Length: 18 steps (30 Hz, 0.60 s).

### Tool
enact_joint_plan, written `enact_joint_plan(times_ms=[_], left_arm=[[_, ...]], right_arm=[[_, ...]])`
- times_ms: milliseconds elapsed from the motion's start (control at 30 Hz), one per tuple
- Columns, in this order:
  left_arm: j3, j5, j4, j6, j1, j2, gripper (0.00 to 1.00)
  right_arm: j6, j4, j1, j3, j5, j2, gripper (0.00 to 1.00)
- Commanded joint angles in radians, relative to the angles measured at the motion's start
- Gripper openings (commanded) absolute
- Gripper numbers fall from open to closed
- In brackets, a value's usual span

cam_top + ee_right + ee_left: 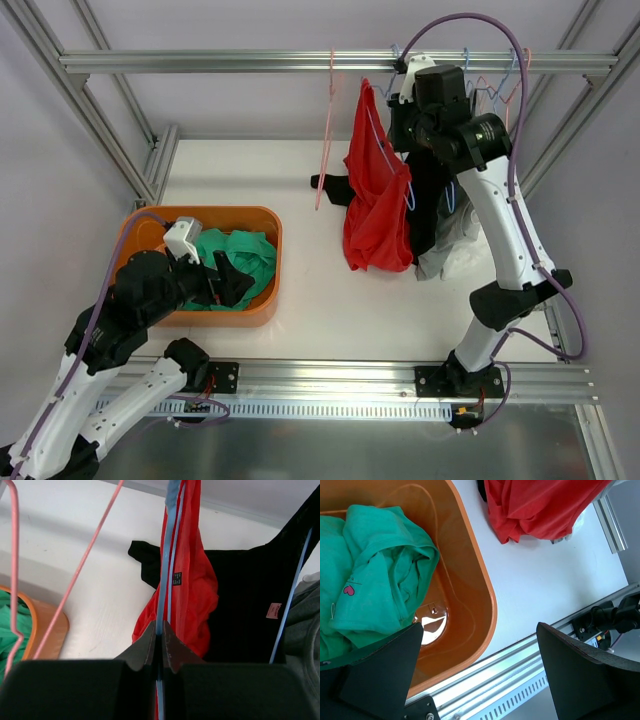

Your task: Remove the tank top from the hanger

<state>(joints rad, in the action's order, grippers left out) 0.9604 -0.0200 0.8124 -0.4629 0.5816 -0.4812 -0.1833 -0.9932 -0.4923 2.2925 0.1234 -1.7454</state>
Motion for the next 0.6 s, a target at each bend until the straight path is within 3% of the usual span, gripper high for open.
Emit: enact_joint_plan(times_ms=[0, 367, 567], left_arm=[[-0.005, -0.038, -0.019, 0.013, -0.003, -0.030, 0.99], [0.057, -0.144, -0.036, -0.002, -0.003, -0.072, 0.99], [0.162, -0.314, -0.183, 0.027, 0.009, -0.166, 0.99]], right_arm=[[0.064, 0.134, 0.001, -0.005, 0.024, 0.102, 0.00], [0.084, 0.197, 0.001, -0.037, -0.013, 0.185, 0.00], [0.126, 0.197, 0.000, -0.235, -0.109, 0.376, 0.00]])
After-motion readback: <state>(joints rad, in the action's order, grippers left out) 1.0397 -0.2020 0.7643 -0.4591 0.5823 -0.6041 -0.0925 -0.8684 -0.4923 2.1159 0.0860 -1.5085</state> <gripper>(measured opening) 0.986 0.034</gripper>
